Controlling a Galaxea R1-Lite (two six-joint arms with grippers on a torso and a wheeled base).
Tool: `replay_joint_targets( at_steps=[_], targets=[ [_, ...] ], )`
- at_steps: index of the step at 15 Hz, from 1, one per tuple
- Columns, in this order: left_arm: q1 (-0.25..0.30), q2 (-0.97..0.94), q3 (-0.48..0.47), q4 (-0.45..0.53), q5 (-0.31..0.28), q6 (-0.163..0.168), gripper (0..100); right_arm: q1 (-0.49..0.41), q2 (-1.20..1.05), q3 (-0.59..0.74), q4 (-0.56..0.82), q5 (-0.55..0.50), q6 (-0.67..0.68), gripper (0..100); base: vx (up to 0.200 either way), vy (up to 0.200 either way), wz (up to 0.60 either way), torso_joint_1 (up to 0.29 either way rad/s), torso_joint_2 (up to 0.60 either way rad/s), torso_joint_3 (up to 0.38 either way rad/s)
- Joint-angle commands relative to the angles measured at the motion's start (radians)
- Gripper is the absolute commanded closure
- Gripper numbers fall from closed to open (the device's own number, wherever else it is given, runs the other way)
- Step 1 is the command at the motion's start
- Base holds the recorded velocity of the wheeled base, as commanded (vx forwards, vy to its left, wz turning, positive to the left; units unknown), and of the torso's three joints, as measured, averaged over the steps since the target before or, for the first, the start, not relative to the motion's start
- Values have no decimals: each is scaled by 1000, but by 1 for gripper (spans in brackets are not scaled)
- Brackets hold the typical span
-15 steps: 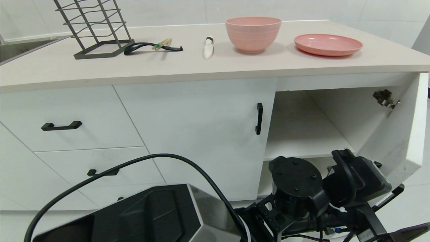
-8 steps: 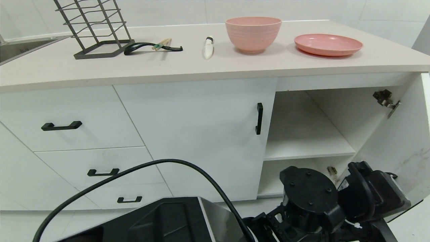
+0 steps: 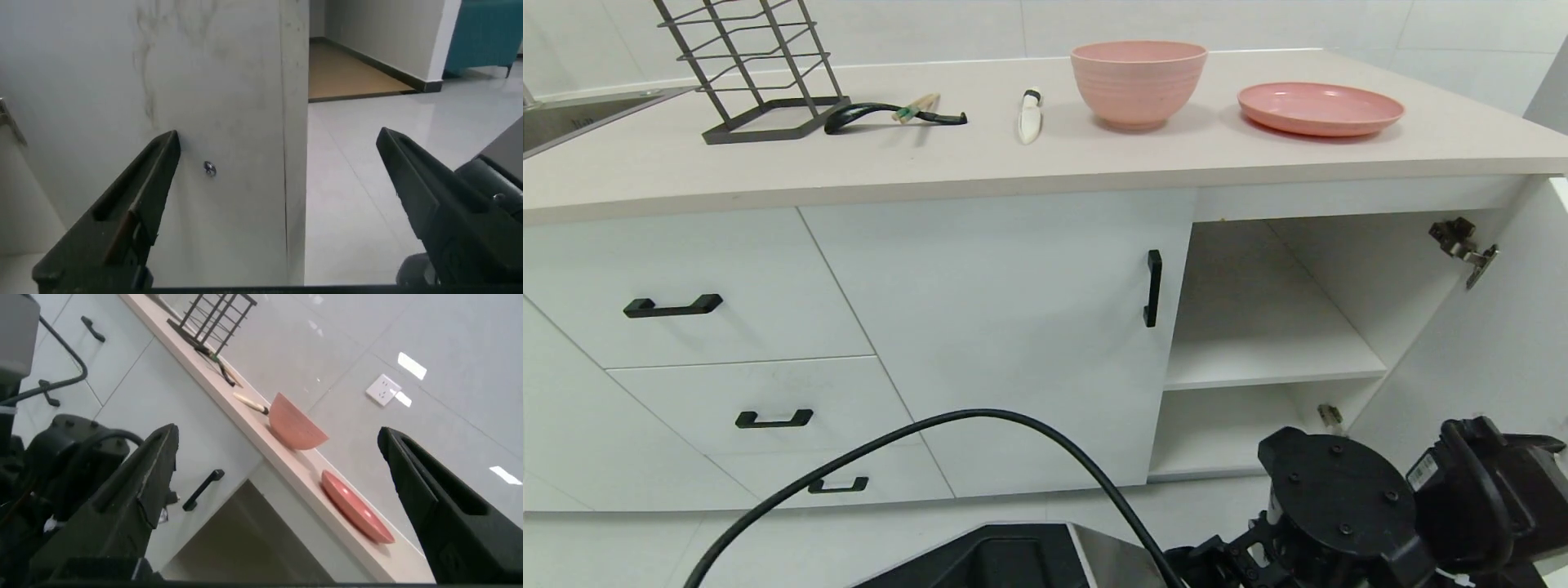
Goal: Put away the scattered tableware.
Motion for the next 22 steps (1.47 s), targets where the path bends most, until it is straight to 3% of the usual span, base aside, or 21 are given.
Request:
replay_joint_targets(
  at_steps=[1,4,6,7,11,13,15,16,17,18,22],
  targets=[
    [-28,46,-61,2,0,-6,0,0,-12,-6,0,0,-1,0,0,0,0,0,0,0],
    [-75,90,-134,2,0,-16,0,0,-38,-17,-7,2,-2,0,0,0,0,0,0,0],
    [-54,83,-85,-12,6,-53,0,0,-62,-16,-7,4,-2,0,0,0,0,0,0,0],
    [-34,67,-31,-49,6,-55,0,0,-65,-13,-7,4,-2,0,0,0,0,0,0,0],
    [75,-204,490,-182,5,-56,0,3,-64,0,-7,4,-2,0,0,0,0,0,0,0],
    [152,-379,687,-216,5,-55,0,3,-71,30,-7,4,-2,0,0,0,0,0,0,0],
    [230,-543,814,-221,6,-53,0,1,-88,58,-7,4,-2,0,0,0,0,0,0,0],
    [230,-543,814,-221,6,-53,0,1,-88,58,-7,4,-2,0,0,0,0,0,0,0],
    [316,-726,909,-215,6,-50,0,3,-96,86,-5,4,-2,0,0,0,0,0,0,0],
    [354,-798,947,-207,6,-49,0,4,-94,110,-3,5,-4,0,0,0,0,0,0,0],
    [449,-1026,1121,-196,6,-49,0,37,-98,207,3,11,-19,0,0,0,0,0,0,0]
  ],
)
